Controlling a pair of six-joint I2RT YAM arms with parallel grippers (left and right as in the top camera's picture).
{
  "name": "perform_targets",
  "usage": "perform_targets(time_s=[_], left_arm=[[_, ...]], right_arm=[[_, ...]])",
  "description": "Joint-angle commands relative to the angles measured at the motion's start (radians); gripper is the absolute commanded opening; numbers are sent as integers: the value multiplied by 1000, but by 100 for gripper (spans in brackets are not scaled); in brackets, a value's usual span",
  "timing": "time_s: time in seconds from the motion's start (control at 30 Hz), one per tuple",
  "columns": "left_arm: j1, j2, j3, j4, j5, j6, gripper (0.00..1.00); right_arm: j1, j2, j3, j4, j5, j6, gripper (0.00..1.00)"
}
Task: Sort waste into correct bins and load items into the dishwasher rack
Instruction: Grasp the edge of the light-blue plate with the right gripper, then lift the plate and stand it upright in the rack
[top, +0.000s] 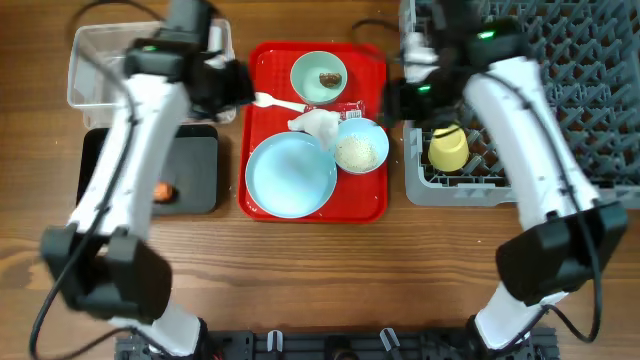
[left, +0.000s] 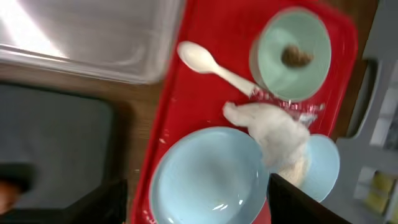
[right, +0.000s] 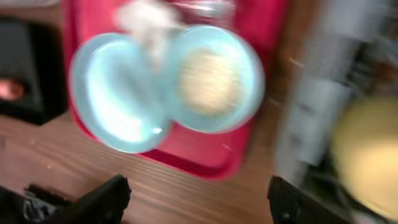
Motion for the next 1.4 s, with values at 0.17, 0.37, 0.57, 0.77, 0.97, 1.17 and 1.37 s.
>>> perform_targets(time_s=[0.17,0.37,0.57,0.77,0.97,1.17,1.37], left_arm=[[196,-117,9,-48,-10,-44,78],[196,-114,9,-73,-18,-43,80],[196,-114,9,-74,-18,-43,80],[196,-114,9,-74,-18,-43,81],[196,-114,9,-73,-18,-43,82],[196,-114,9,-73,-18,-43,83],[196,-114,9,-72,-29,-43,82]], right_arm=[[304,37,-257,270,52,315,58],[328,257,-275,243,32,413,59],[308,361,-275,246,-39,418,27],[307,360,-261,248,-42,415,13],[307,338,-191,212,-8,356,4],[307,243,-191,205,10,338,4],[307,15,-191,154,267,311,4]])
